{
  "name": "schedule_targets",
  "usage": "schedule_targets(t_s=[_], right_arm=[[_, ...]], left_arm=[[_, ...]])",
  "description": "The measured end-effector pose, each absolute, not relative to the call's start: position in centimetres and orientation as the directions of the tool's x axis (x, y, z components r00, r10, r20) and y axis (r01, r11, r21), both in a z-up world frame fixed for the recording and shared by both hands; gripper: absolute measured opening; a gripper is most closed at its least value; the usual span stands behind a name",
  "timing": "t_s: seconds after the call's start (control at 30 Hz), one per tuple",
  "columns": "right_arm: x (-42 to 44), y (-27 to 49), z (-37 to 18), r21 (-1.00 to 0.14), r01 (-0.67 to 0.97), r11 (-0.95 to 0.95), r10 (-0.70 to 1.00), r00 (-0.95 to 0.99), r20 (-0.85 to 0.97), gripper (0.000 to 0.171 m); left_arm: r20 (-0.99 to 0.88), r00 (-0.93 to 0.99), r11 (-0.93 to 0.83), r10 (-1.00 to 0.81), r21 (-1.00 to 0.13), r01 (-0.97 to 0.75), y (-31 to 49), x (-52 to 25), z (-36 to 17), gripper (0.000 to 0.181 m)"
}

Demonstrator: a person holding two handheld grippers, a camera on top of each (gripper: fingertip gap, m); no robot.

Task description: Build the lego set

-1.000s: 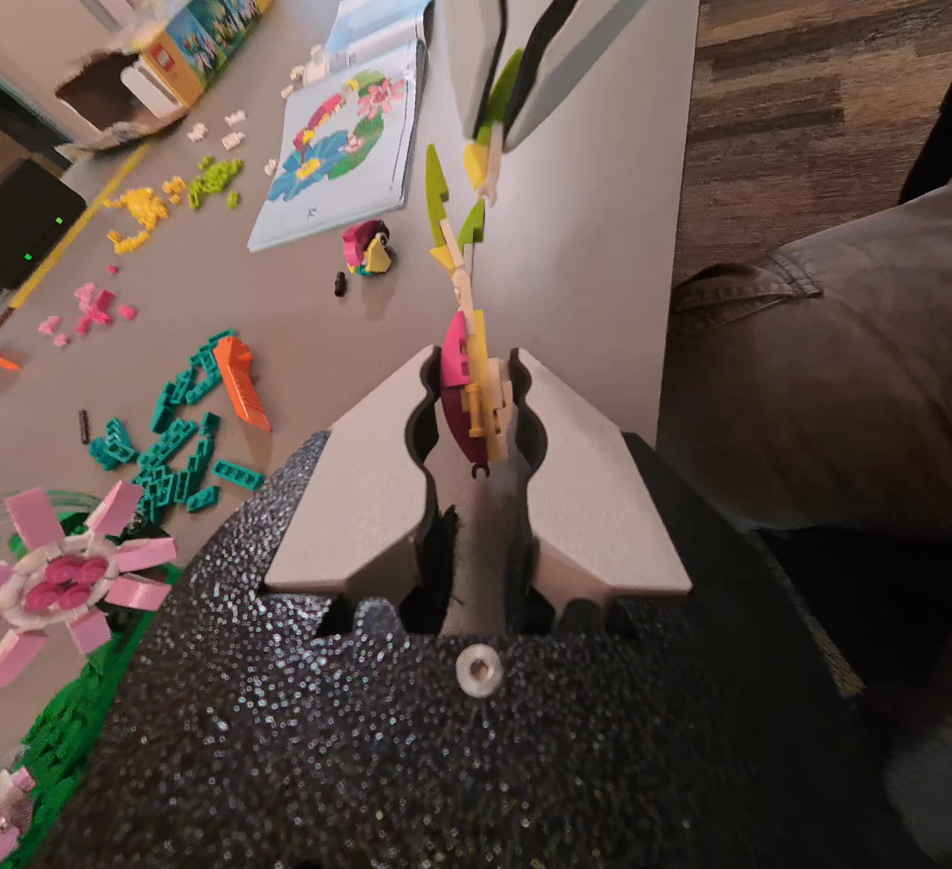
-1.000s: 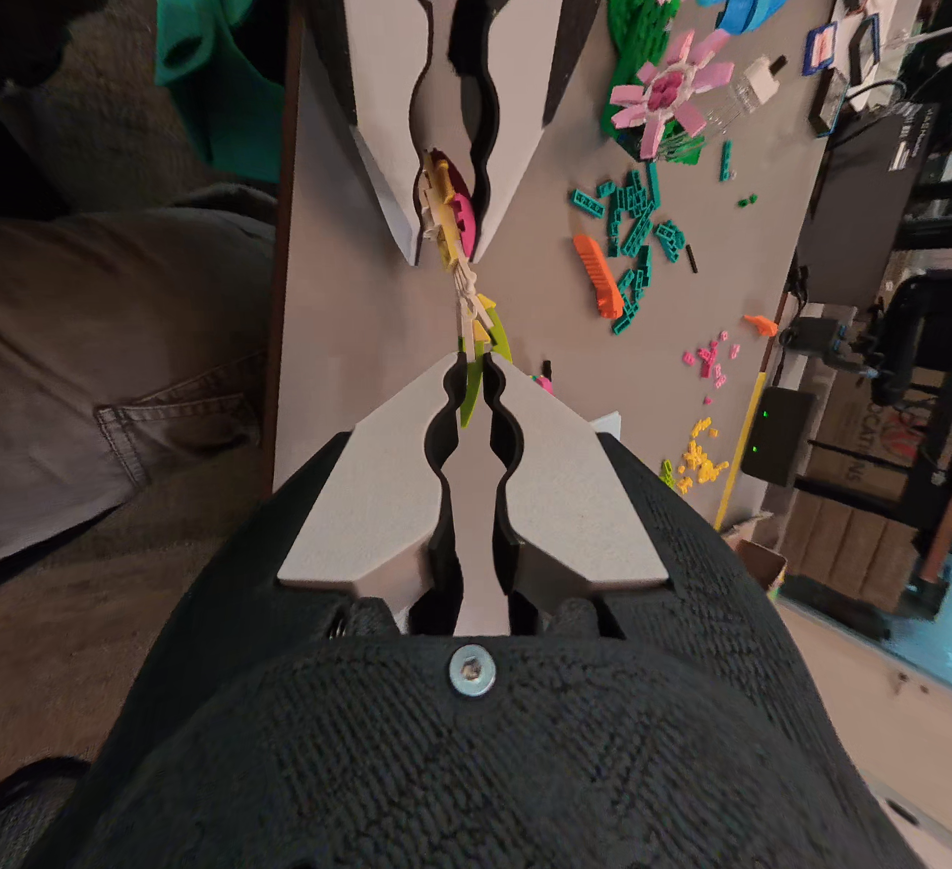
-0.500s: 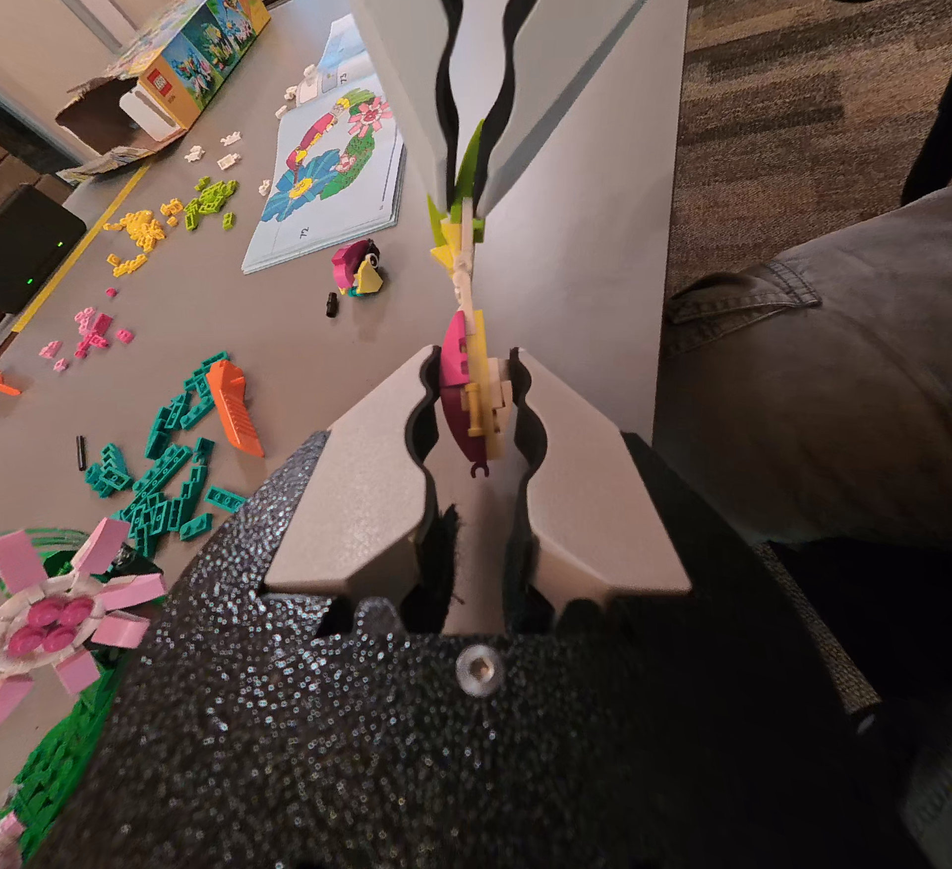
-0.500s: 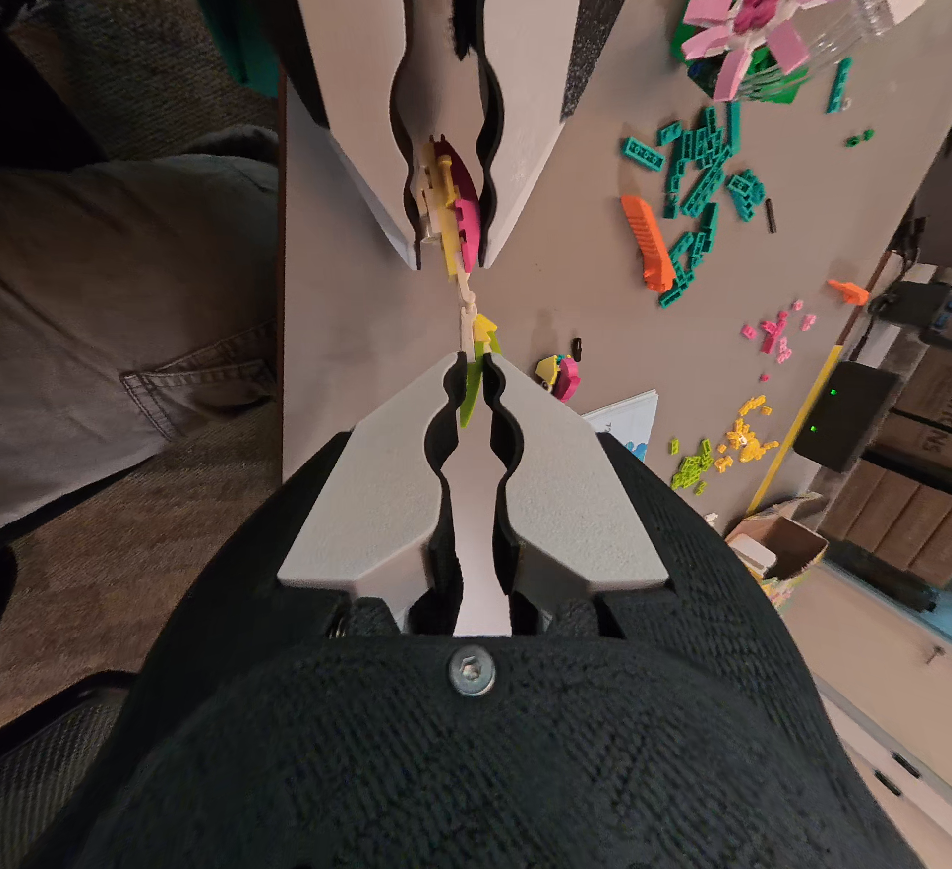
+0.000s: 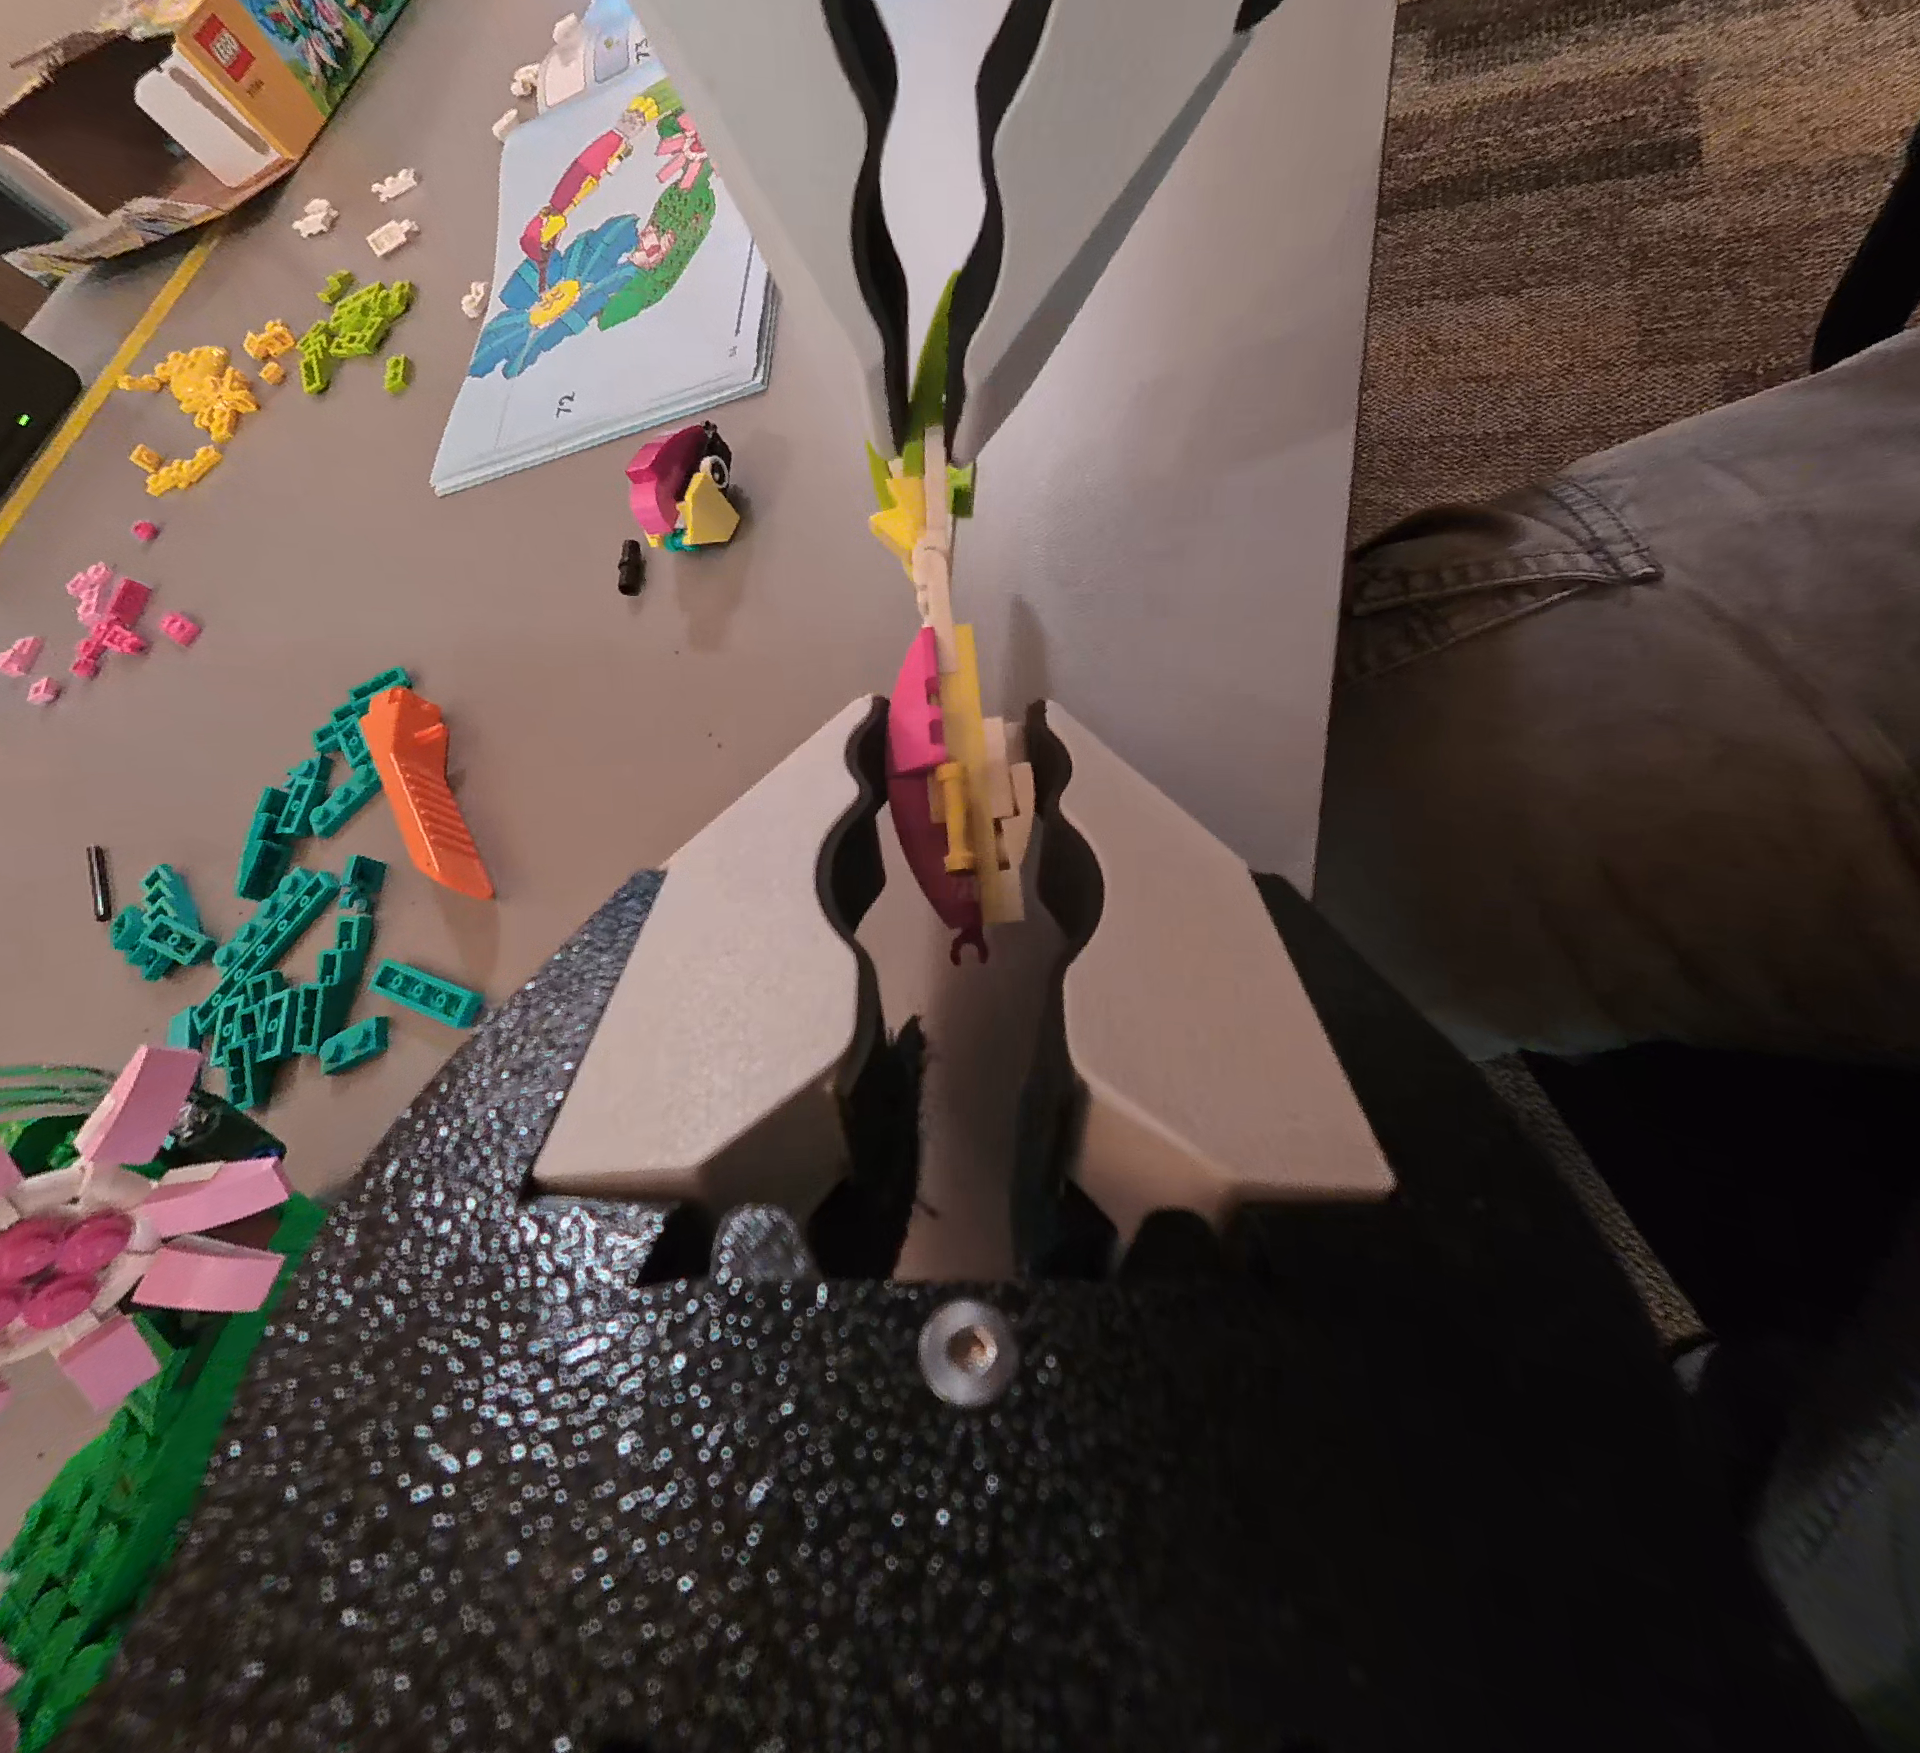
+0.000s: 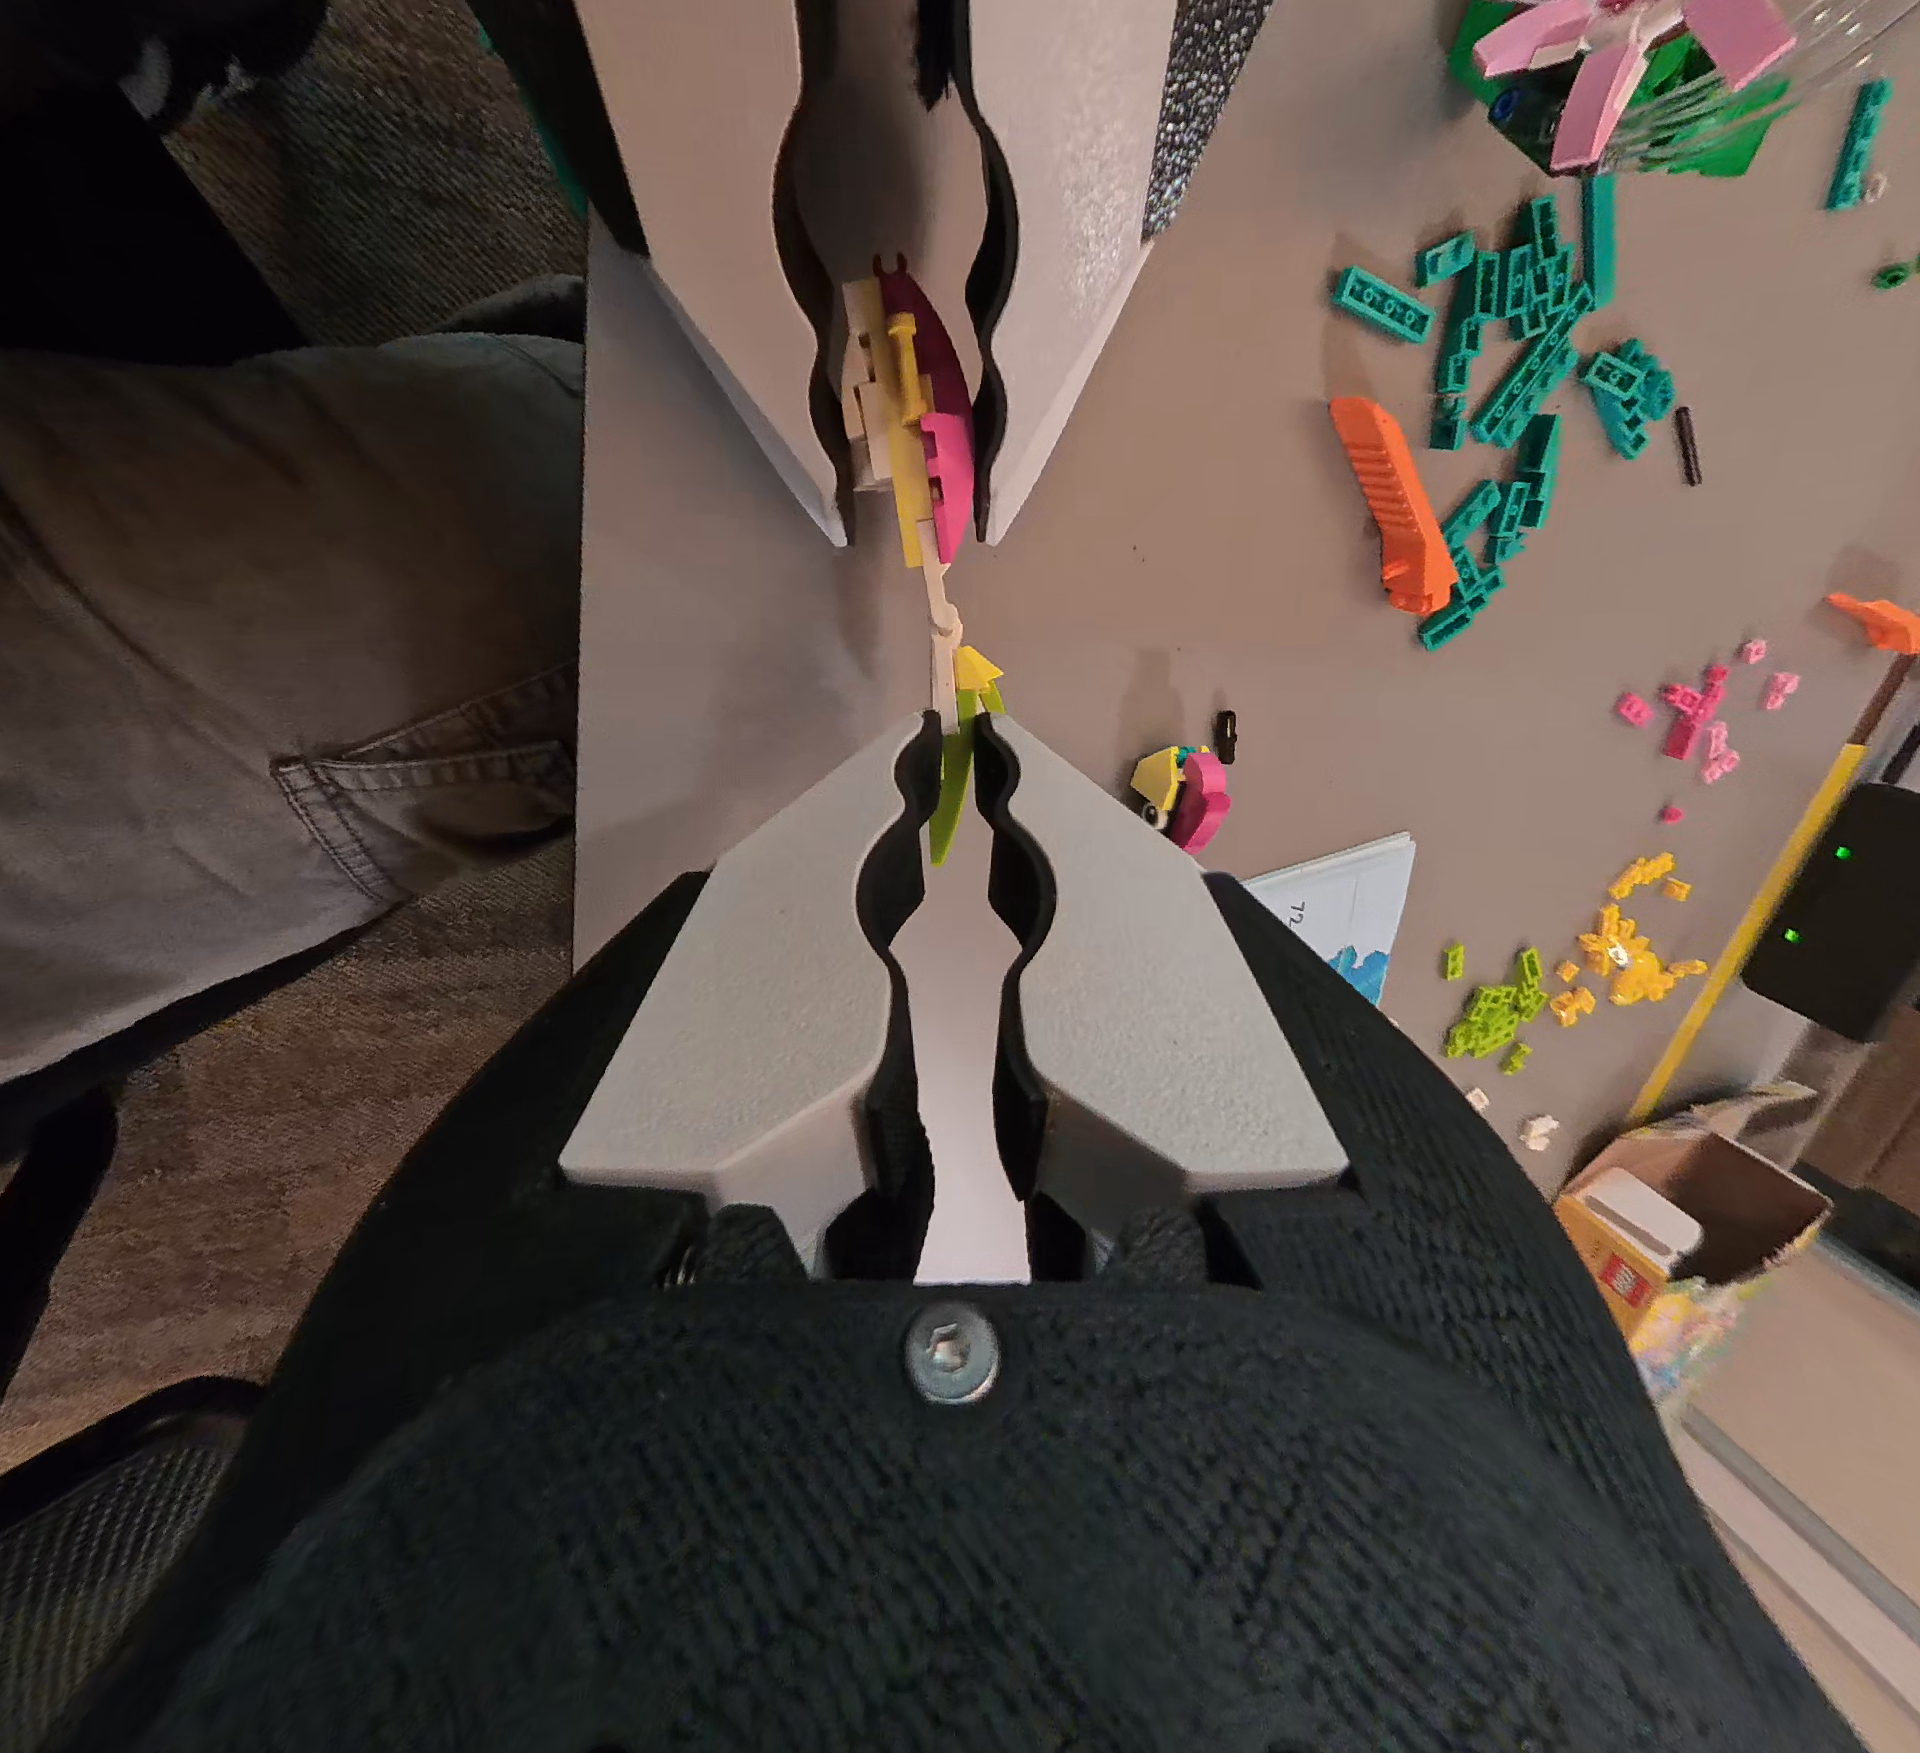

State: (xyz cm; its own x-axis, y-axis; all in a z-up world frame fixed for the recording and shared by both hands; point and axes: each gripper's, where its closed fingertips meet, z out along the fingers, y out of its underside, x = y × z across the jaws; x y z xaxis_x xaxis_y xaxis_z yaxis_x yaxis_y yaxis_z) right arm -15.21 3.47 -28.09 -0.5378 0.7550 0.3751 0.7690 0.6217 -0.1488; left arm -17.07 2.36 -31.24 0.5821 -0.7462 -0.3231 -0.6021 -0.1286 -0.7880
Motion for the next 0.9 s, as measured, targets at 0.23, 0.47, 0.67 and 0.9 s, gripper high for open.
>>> schedule_targets(t_s=[0.23,0.47,0.67,0.9], right_arm=[[-15.4,3.5,-27.8,-0.163,0.738,0.655,0.735,-0.571,0.366,0.004],[-15.6,3.5,-27.4,-0.173,0.723,0.669,0.725,-0.583,0.366,0.004],[-15.9,3.6,-27.3,-0.178,0.720,0.671,0.722,-0.581,0.376,0.004],[-15.8,3.6,-27.4,-0.211,0.740,0.638,0.754,-0.546,0.365,0.004]], left_arm=[[-0.368,0.574,-0.093,-0.731,-0.780,-0.619,2.6,-17.2,-31.1,0.024],[-0.411,0.567,-0.045,-0.714,-0.781,-0.623,2.7,-17.3,-30.6,0.024],[-0.398,0.575,-0.028,-0.715,-0.806,-0.592,2.6,-17.3,-30.0,0.024],[-0.412,0.572,-0.025,-0.709,-0.796,-0.605,2.7,-17.3,-30.2,0.024]])
